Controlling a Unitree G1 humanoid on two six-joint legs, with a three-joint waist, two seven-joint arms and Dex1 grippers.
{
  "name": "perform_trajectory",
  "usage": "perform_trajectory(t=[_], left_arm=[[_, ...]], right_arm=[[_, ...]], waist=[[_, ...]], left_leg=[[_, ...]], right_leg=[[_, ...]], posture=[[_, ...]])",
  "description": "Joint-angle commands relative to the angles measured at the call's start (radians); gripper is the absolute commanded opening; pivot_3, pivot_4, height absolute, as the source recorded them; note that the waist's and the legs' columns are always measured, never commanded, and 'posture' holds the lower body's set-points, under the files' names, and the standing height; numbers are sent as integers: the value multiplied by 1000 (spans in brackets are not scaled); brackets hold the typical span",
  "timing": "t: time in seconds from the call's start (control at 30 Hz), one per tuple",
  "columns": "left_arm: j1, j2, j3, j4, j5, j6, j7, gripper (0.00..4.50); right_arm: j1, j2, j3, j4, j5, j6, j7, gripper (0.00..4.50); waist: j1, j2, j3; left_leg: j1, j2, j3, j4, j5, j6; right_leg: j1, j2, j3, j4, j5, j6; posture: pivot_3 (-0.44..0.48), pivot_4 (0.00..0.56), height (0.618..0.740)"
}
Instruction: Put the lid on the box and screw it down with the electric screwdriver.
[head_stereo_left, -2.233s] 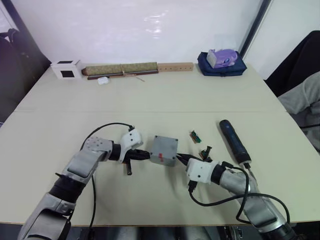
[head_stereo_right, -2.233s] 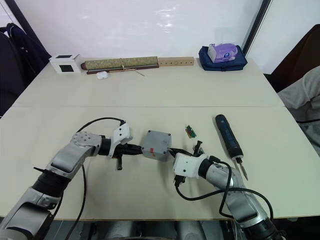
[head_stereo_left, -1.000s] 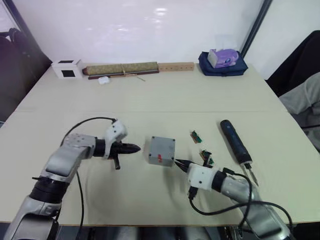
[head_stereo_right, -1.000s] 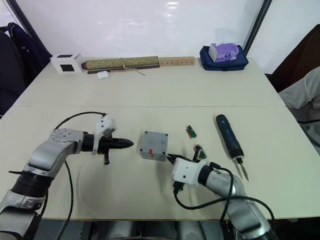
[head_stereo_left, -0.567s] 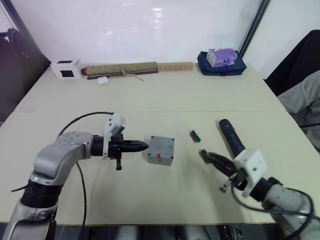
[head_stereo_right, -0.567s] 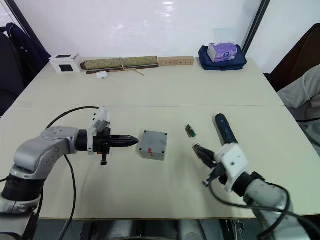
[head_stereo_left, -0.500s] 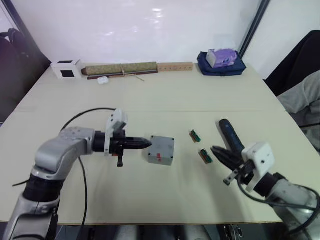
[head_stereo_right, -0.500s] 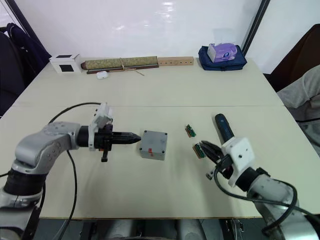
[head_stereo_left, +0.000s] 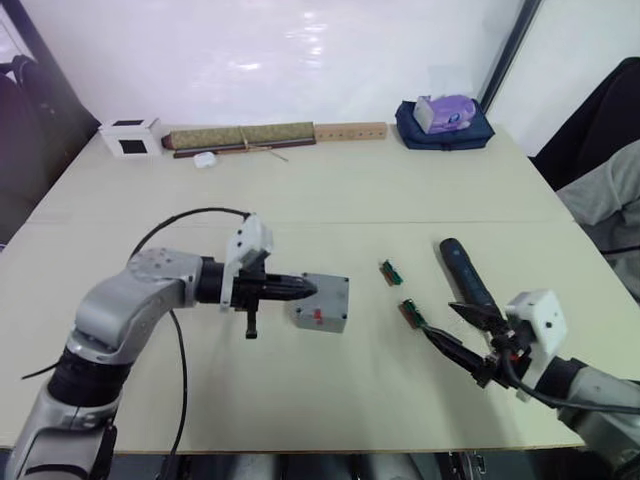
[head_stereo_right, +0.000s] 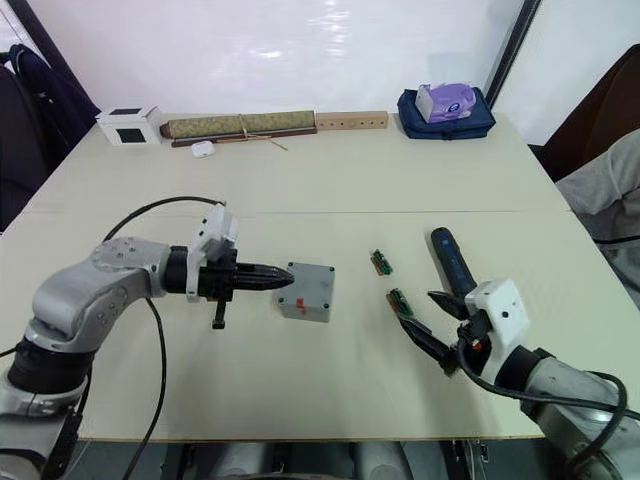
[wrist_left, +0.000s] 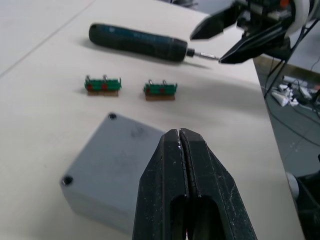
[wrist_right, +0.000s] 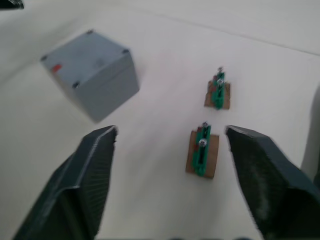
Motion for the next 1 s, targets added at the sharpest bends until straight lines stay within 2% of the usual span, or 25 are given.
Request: perform_trajectory(t=[0.03,0.2,0.3,0.43,0.6,1.0], left_arm=[[-28,22,-14,16,39,-59,-15,0],[-36,42,-30,63,71,-103,-38,0],[-38,60,-18,79,67,-105,-53,0],[-40,73,-15,85,66,-113,-61,0],[-61,72,-24,70,50,-97,-61,0],[-81,90,-27,91,60,-113,-113,0]], right_arm=[[-31,-6,66,0,-37,-13,-38,3794],[-133,17,177,55,-117,-15,-133,3794],[-148,47,223,66,-168,-48,-173,3227],[-139,70,270,69,-213,-65,-206,1621],[-182,116,316,129,-273,-105,-246,1621],[-223,127,354,202,-322,-142,-235,1621]], waist=[[-4,0,0],[-9,0,1],[-6,0,1],[-4,0,1],[-7,0,1],[-7,0,1]], left_leg=[[0,0,0,0,0,0],[1,0,2,0,0,0],[0,0,1,0,0,0],[-2,0,1,0,0,0],[-2,0,1,0,0,0],[-2,0,1,0,0,0]], right_leg=[[0,0,0,0,0,0],[-2,0,2,0,0,-1],[-2,1,2,0,0,0],[-3,0,2,0,0,0],[-3,0,2,0,0,-1],[-3,1,2,0,0,0]], posture=[[0,150,740],[0,150,740],[0,150,740],[0,150,740],[0,150,740],[0,150,740]])
